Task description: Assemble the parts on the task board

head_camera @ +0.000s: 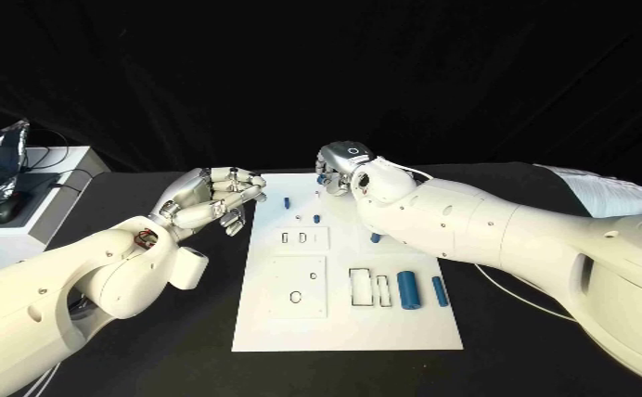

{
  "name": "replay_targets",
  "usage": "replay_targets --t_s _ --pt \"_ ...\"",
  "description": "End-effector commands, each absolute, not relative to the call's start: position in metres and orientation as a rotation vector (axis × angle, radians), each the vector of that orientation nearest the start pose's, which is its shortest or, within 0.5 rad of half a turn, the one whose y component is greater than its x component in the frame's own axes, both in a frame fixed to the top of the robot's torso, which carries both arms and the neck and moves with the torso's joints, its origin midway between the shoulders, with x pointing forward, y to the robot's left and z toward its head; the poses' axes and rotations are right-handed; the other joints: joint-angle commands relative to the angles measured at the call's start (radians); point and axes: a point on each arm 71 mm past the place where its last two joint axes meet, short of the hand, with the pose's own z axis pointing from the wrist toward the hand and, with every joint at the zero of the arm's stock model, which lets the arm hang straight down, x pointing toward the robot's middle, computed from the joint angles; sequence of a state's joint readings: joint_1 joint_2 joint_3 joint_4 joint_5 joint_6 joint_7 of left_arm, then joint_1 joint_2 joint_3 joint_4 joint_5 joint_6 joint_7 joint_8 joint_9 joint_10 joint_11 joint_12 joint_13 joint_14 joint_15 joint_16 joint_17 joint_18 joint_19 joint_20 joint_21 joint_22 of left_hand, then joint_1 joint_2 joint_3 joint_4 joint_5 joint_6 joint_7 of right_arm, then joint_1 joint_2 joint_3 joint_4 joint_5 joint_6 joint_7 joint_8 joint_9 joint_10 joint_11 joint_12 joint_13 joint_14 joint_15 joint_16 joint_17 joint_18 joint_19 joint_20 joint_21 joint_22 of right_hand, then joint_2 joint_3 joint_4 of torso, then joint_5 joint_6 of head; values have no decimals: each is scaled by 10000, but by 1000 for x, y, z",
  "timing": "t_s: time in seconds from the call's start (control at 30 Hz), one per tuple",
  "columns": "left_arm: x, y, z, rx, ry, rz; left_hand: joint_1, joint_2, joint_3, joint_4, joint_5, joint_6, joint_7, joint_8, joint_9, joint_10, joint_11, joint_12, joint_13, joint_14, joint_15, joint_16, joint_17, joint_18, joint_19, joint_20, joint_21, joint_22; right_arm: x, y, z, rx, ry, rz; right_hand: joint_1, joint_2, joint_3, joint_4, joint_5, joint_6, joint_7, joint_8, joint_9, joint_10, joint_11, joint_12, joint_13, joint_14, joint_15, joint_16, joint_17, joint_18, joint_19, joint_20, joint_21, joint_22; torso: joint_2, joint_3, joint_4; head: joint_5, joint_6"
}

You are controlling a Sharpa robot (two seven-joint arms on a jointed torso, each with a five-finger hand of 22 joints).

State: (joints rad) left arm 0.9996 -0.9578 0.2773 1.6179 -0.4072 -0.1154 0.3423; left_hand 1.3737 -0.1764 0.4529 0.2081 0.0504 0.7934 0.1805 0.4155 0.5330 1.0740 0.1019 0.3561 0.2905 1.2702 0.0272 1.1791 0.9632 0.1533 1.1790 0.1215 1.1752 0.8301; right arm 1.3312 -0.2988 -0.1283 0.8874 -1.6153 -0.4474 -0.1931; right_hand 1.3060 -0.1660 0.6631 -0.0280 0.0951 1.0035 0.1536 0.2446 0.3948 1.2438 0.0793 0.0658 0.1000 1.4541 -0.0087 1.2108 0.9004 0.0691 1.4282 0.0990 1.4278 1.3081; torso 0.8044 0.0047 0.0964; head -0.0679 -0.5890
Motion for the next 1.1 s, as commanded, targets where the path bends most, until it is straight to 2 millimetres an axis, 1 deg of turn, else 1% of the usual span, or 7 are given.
replay_targets --t_s 0.03,0.27,0.6,0.8,0.87,0.97,1.1 --pt "468 229 -142 -7062 14700 -16617 -53 41 56 17 -4 -54 -5 -30 3 -78 22 -42 3 -36 38 -57 -11 -157 -60 30 57 10 592 -95 -151 -2757 14182 3694 -94 -103 82 24 8 -206 65 -155 -53 -258 83 -58 -71 -72 114 -135 -188 -109 -112 62 -131 85 85 0 63 -41 8" --pt "469 229 -143 -7078 14699 -16612 -61 44 73 9 -4 -57 0 -43 2 -86 28 -45 3 -36 45 -66 -20 -157 -71 37 75 25 593 -96 -151 -2787 14233 3724 -202 -398 221 84 -59 -560 220 -415 -94 -978 284 -56 -256 -375 271 -730 -1175 74 -619 221 -698 -699 130 -24 76 -86 18" --pt "470 230 -144 -7100 14695 -16583 -61 44 73 9 -4 -57 0 -43 2 -86 28 -45 3 -36 45 -66 -20 -157 -71 37 75 25 592 -100 -150 -2718 13995 3851 -248 -622 183 128 -123 -846 258 -661 -136 -1544 368 -51 -320 -595 338 -1258 -1985 224 -1020 294 -1236 -1370 114 -20 84 -93 32" --pt "471 233 -144 -7145 14663 -16497 -61 44 73 9 -4 -57 0 -43 2 -86 28 -45 3 -36 45 -66 -20 -157 -71 37 75 25 586 -111 -146 -2481 13537 4079 -176 -731 -123 146 -142 -1134 234 -887 -184 -2031 380 -31 -311 -725 346 -1681 -2586 345 -1315 310 -1741 -1948 92 -7 35 -40 61" --pt "471 235 -144 -7171 14647 -16458 -61 44 73 9 -4 -57 0 -43 2 -86 28 -45 3 -36 45 -66 -20 -157 -71 37 75 25 583 -117 -143 -2356 13412 4175 -138 -758 -331 168 -137 -1198 213 -943 -193 -2160 367 -27 -302 -748 331 -1806 -2765 381 -1398 304 -1914 -2137 93 -7 23 -37 91" --pt "472 237 -145 -7209 14624 -16415 -66 62 95 5 -4 -55 1 -51 3 -93 30 -48 2 -44 48 -82 -41 -158 -79 42 90 39 579 -128 -140 -2029 13313 4441 35 -694 -1348 350 123 -1298 166 -1063 -205 -2390 344 12 -250 -842 316 -2240 -3331 475 -1590 281 -2430 -2653 54 -11 -28 -31 111" --pt "473 240 -145 -7251 14590 -16371 -66 59 97 1 -4 -57 1 -55 2 -97 31 -50 1 -62 49 -106 -76 -155 -90 43 86 28 572 -150 -133 -1179 13311 5094 277 -604 -2157 587 280 -1354 161 -1172 -221 -1887 237 321 -60 -655 237 -2057 -3064 402 -1296 213 -2316 -2362 11 -10 -78 24 122"
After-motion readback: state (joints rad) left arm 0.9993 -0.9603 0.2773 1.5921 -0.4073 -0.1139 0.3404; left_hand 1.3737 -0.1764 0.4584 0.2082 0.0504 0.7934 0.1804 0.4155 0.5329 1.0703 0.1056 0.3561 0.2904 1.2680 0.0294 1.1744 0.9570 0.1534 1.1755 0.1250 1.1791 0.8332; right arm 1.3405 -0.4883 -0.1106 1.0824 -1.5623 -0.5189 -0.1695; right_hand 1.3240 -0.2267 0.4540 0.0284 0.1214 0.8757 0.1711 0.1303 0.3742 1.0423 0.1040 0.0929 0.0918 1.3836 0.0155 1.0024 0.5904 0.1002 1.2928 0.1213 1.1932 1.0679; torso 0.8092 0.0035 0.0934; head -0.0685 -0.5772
